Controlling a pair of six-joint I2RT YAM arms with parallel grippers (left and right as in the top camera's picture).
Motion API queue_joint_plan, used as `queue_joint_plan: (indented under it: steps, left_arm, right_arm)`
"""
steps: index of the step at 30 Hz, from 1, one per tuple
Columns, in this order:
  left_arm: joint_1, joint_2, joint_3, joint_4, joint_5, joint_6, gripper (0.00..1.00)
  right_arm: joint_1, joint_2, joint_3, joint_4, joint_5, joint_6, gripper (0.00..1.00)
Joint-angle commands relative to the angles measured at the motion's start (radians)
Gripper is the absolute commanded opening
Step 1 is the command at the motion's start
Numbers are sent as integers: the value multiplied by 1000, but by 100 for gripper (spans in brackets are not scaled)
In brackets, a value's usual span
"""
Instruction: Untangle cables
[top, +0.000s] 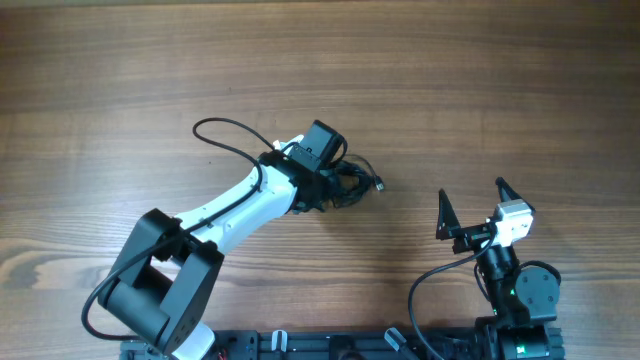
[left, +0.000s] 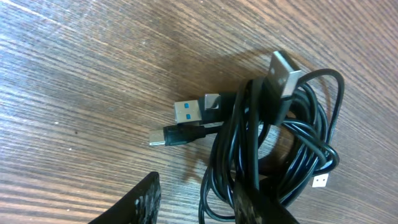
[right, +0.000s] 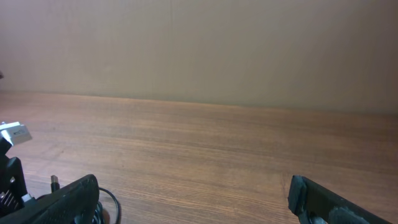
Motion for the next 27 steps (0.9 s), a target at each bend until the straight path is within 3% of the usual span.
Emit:
queue_joint_plan:
  steps: [1, 4, 7, 13, 21, 27]
  left_arm:
    - [-20, 17, -8, 32, 21, 19, 40]
    - [-44, 17, -8, 71, 84, 76, 42]
    - [-80, 17, -8, 84, 79, 95, 46]
    - [-125, 17, -8, 98, 27, 100, 45]
    - [-167, 17, -8, 202, 29, 360, 53]
    - [-165, 6, 0, 262, 35, 409, 58]
  right_arm:
    - [0, -5, 0, 4, 17, -12, 100]
    - [0, -5, 0, 4, 17, -12, 100]
    - [0, -5, 0, 4, 17, -12, 100]
    - [0, -5, 0, 4, 17, -12, 100]
    - [0, -5, 0, 4, 17, -12, 100]
    - [0, -5, 0, 4, 17, -12, 100]
